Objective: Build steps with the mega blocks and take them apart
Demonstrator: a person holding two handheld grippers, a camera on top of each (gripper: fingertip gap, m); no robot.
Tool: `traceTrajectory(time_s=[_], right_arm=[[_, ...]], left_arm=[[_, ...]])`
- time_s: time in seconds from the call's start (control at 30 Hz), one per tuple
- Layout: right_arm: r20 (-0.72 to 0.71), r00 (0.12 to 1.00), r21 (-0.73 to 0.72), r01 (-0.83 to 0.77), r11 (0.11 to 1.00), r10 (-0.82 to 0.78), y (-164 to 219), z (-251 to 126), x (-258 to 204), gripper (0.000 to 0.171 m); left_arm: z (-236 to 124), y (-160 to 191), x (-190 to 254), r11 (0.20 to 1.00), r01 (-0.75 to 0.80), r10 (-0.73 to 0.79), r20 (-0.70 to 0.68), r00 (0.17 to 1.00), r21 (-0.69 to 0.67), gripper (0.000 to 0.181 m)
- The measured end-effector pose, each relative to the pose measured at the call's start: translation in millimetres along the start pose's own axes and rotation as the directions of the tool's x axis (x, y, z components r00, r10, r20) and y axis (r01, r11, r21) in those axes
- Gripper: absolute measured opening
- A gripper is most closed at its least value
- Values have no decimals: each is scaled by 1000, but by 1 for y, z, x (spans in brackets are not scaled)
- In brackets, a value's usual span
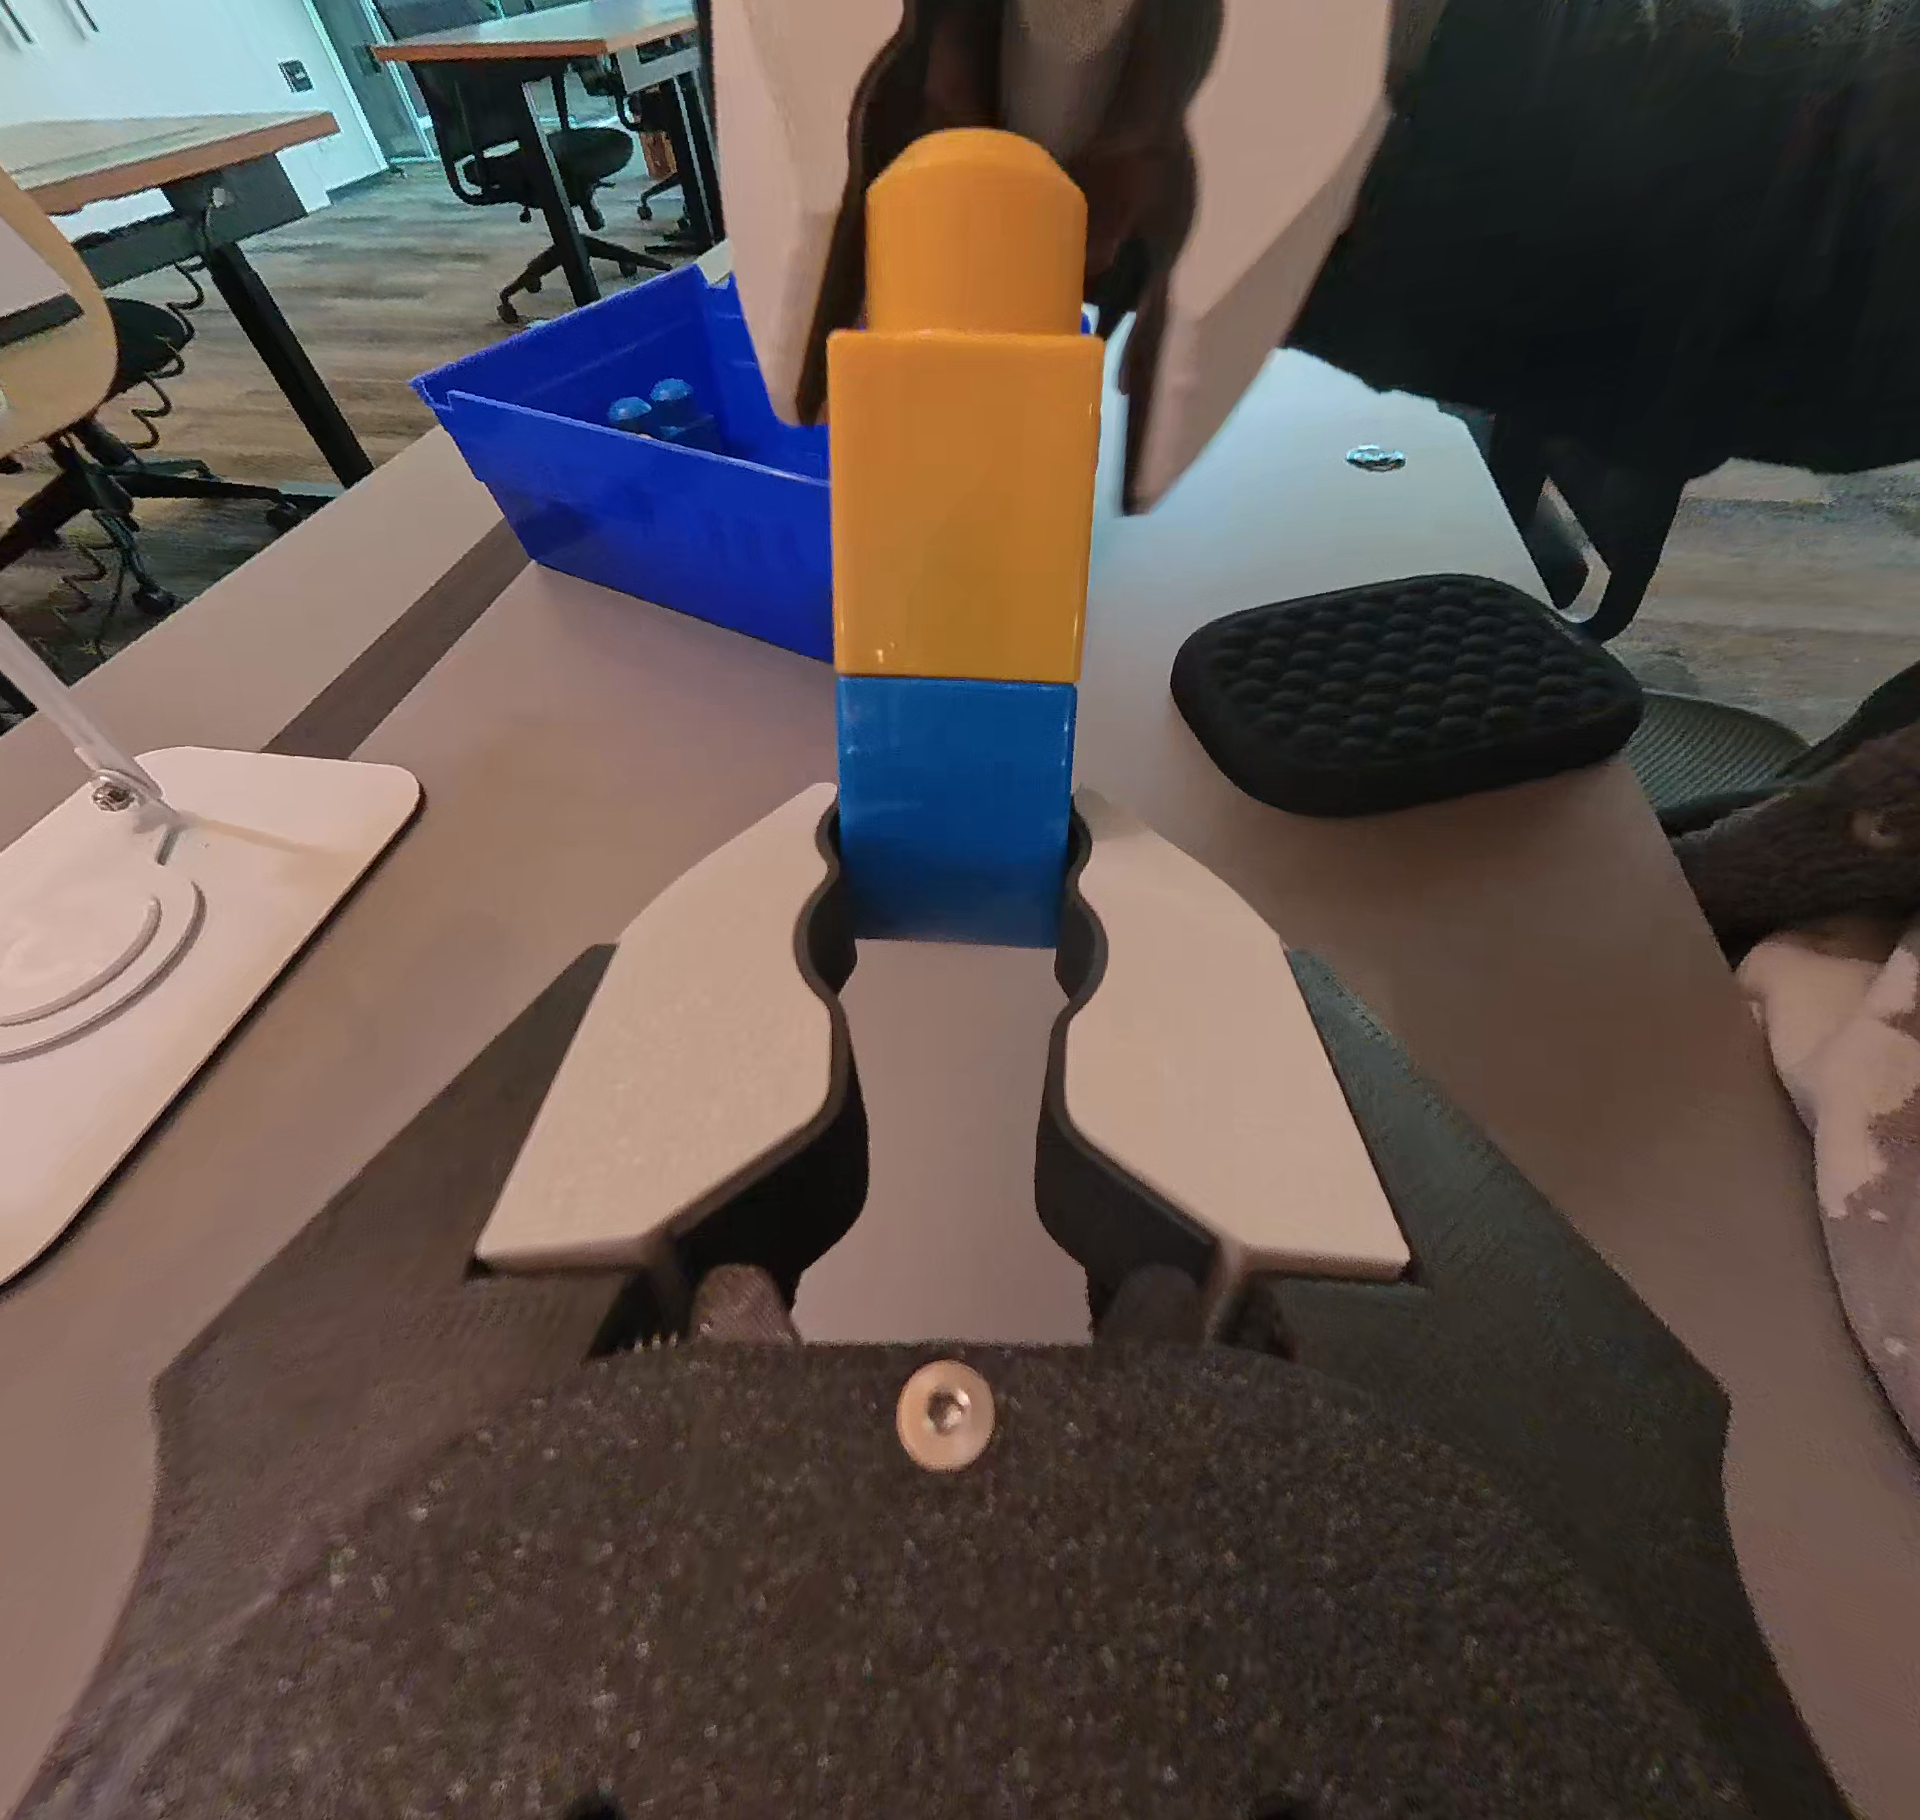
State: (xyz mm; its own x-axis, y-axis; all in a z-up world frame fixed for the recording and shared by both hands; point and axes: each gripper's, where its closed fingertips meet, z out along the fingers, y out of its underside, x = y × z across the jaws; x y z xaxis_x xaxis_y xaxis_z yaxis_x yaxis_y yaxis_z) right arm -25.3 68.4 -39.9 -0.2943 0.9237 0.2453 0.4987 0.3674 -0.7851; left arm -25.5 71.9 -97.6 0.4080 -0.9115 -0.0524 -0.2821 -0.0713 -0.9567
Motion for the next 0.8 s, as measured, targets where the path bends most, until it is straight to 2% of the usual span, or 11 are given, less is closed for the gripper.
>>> traceTrajectory(time_s=[0.1, 0.3, 0.37, 0.43, 0.5, 0.63, 0.8], right_arm=[[-5, 1000, -51, 13, 999, -13, 4, 4, 1, 36], [35, 999, -30, -19, 999, 20, 0, -7, 4, 34], [10, 999, 27, -38, 999, 38, -10, -23, 13, 34], [-23, 998, 83, -51, 995, 53, -21, -48, 25, 34], [-107, 993, 66, -42, 997, 49, -19, -74, 44, 34], [-271, 959, -63, -108, 992, 87, 19, -123, 86, 34], [-417, 895, -282, -296, 913, 161, 115, -174, 120, 34]], left_arm=[[0, 5, -2, 1000, -13, 14, 15, 1000, -21, 36], [-5, -6, -2, 1000, -20, 19, 25, 1000, 19, 36], [-6, 6, -9, 999, -39, 42, 63, 997, -38, 36], [-7, 9, -11, 1000, 8, -7, 47, 999, -13, 36], [-8, 8, -15, 1000, 1, 0, 63, 998, -16, 36], [-9, 5, -15, 1000, -8, 9, 76, 997, -7, 36], [-10, 5, -18, 1000, -8, 9, 93, 996, -5, 36]])
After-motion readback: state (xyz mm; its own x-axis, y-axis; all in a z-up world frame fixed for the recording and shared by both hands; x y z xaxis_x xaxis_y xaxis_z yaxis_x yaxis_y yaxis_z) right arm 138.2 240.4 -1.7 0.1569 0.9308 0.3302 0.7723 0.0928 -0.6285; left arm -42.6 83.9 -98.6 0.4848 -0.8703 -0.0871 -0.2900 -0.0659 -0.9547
